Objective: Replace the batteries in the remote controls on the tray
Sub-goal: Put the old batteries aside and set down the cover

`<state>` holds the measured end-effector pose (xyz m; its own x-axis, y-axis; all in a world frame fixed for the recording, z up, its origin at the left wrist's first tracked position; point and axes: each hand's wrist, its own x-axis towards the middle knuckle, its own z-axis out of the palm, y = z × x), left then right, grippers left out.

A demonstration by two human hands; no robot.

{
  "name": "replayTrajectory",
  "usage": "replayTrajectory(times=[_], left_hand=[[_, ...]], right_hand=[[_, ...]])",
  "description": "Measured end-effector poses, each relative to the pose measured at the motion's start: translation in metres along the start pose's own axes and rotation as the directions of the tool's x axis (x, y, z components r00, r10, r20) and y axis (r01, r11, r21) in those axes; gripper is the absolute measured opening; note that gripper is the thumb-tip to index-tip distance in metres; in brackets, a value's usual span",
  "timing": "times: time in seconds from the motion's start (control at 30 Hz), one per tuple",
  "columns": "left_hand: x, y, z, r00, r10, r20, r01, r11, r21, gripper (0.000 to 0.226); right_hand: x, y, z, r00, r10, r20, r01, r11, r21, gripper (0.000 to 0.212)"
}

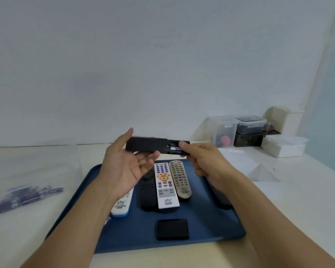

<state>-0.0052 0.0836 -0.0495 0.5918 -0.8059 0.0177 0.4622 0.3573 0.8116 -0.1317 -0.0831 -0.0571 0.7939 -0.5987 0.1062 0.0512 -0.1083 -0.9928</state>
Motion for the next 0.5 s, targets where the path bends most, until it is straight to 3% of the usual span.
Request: replayTrajectory(times=[0.1,0.17,0.27,0.37,0.5], left_hand=[[0.006,-0.014,0.001,0.993,0.115,-0.027,-0.110,0.983,0.149,0.024],[0.008,-0.029,0.008,0.994,0.109,0.013,-0.109,0.962,0.251,0.028],[0.005,-0.034,0.017,0.994,0.103,0.023,-0.105,0.984,0.144,0.034],[0.006,-0.029,0.015,0.996,0.083,0.032,-0.083,0.997,0.007,0.039],[0.005,-0.031,0.013,1.000,0.021,-0.022,-0.018,0.994,0.111,0.044]], right_hand=[[-0.012,0.001,0.018,0.974,0.075,0.212,-0.067,0.997,-0.048,0.034],[-0.018,0.002,0.033,0.962,0.068,0.266,-0.043,0.994,-0.099,0.039],[-0.021,0.003,0.043,0.983,-0.152,0.104,0.175,0.949,-0.262,0.046],[-0.026,-0.005,0.039,0.873,-0.474,-0.112,0.402,0.830,-0.386,0.025],[-0.036,-0.008,0.042,0.830,-0.554,0.062,0.529,0.746,-0.406,0.020]])
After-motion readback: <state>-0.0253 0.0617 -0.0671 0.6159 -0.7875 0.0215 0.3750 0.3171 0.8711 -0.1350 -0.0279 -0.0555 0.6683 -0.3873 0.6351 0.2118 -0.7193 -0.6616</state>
